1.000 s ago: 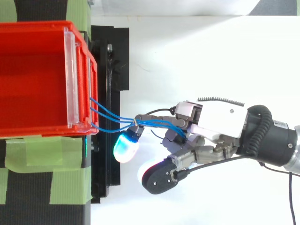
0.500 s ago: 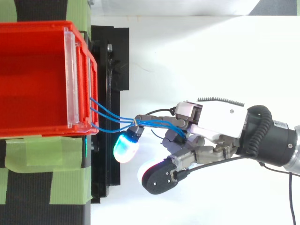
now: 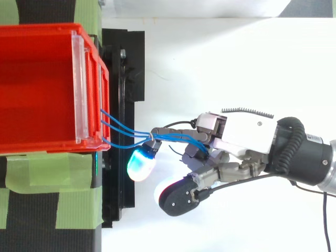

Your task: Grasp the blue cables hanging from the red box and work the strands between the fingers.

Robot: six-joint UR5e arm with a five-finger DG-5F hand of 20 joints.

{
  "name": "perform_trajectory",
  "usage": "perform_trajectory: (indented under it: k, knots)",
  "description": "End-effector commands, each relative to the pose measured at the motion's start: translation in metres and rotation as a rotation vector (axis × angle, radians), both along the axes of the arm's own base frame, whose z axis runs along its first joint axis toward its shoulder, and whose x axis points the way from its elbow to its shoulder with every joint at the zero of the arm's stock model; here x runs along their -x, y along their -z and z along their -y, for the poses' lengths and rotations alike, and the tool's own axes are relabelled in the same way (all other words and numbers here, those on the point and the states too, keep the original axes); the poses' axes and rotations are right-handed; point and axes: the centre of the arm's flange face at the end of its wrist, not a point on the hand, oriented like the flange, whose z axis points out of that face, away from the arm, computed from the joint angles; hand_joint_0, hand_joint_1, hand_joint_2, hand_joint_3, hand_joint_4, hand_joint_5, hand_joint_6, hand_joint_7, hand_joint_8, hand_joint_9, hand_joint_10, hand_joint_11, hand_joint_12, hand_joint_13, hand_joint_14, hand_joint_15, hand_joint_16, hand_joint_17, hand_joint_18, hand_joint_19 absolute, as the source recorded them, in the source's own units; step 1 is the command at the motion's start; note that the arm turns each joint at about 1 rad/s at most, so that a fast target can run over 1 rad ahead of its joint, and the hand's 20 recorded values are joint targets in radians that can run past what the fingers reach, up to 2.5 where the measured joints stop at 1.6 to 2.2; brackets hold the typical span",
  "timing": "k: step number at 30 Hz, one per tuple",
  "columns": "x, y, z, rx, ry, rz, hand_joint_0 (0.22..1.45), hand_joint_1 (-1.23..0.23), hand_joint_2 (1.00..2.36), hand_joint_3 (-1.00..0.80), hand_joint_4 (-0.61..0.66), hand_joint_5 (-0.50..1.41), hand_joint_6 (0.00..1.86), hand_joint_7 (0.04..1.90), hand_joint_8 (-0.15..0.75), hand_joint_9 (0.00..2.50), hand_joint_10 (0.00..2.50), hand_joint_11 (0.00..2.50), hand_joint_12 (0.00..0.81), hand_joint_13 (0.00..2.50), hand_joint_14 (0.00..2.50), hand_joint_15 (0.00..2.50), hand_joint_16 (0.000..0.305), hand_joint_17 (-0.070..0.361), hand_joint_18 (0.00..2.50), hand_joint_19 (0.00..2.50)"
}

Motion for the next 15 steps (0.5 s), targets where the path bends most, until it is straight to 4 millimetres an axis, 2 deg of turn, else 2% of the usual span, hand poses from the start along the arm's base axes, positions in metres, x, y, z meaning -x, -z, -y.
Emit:
perform_trajectory:
  k: [1, 15]
  knots:
    - [0.0001, 0.0001, 0.0006, 0.000, 0.001, 0.000, 0.78, -0.56, 1.00, -0.98, 0.38, 0.20, 0.01, 1.19, 0.506, 1.57, 2.50, 2.50, 0.647, 1.88, 2.50, 1.73, 0.218, 0.163, 2.34, 0.75]
    - [-0.0004, -0.0005, 0.0006, 0.000, 0.002, 0.001, 0.78, -0.56, 1.00, -0.98, 0.37, 0.20, 0.01, 1.19, 0.508, 1.58, 2.50, 2.50, 0.648, 1.88, 2.50, 1.74, 0.218, 0.164, 2.34, 0.76]
